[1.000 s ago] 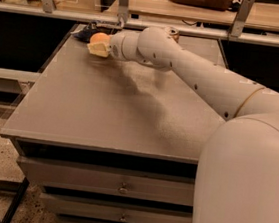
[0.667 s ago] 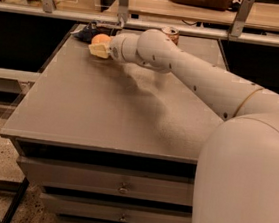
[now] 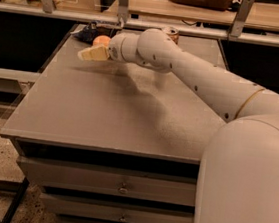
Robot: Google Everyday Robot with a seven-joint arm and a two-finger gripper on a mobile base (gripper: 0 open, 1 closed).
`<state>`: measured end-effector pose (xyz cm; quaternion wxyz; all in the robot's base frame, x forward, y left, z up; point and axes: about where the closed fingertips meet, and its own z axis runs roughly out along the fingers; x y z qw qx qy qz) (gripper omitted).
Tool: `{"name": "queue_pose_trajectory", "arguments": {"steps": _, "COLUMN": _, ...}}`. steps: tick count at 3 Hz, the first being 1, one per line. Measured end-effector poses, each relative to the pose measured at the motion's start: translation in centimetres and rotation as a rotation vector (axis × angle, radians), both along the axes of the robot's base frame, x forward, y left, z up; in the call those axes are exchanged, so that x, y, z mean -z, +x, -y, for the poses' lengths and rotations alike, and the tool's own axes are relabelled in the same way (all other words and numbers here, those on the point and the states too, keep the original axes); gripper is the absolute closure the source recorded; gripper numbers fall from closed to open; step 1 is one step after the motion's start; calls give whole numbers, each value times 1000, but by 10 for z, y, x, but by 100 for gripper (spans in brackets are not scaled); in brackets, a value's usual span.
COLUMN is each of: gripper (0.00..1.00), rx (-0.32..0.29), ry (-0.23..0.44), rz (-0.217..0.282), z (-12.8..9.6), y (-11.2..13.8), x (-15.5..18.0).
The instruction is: Move orange near blue chip bag
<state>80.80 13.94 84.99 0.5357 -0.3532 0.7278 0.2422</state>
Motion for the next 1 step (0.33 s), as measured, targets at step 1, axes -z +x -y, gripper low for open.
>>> {"name": "queue_pose_trajectory", "arguments": {"steps": 1, "gripper": 0, "rx": 0, "ry": 0, "rz": 0, "z": 0, "y": 0, "x": 0}}
